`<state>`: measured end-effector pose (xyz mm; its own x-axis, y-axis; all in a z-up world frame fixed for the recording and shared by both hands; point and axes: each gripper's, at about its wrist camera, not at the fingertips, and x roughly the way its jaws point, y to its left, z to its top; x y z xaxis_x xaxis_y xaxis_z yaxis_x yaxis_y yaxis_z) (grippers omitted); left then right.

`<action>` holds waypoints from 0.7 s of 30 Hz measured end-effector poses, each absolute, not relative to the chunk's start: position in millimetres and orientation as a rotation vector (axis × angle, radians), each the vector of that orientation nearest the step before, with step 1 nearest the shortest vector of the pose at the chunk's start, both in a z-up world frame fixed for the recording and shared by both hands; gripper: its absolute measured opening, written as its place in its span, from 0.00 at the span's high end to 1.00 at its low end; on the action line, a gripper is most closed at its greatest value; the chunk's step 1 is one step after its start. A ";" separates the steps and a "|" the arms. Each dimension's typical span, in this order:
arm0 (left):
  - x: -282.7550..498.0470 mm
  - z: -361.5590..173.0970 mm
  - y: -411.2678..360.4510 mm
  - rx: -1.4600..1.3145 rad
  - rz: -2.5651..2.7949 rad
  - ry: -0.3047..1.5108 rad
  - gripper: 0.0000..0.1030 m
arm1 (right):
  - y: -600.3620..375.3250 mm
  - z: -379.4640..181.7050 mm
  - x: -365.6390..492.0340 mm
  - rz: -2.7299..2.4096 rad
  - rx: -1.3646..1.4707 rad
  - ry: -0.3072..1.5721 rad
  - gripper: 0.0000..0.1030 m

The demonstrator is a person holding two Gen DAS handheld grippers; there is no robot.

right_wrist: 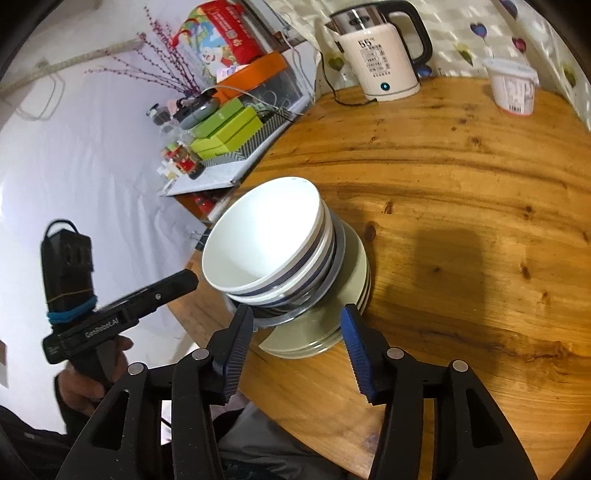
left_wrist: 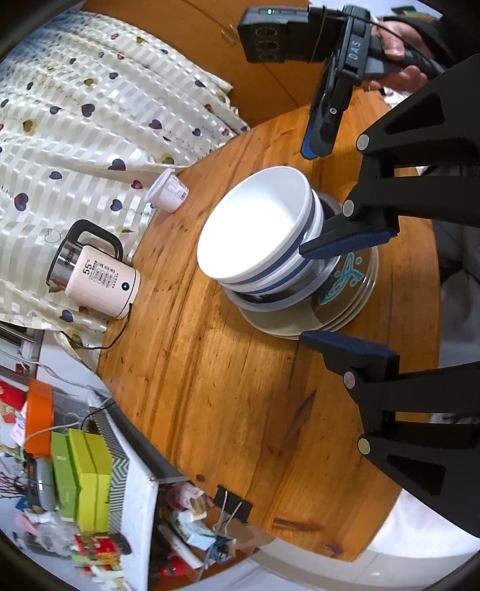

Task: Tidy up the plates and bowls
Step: 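Open both grippers off the bowl rims and pull them back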

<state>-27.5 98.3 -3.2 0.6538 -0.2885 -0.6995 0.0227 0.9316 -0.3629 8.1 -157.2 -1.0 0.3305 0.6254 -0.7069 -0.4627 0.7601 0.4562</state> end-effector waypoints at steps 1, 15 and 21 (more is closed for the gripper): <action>-28.9 -2.0 96.1 -0.328 -0.170 0.839 0.60 | -155.7 0.0 5.3 0.712 0.168 1.001 0.50; -38.3 2.4 68.3 -0.209 -0.067 0.812 0.50 | -135.5 12.0 -22.3 0.634 -0.021 0.909 0.43; -38.4 -1.9 54.7 -0.151 -0.049 0.824 0.50 | -128.5 6.7 -24.8 0.594 -0.058 0.904 0.41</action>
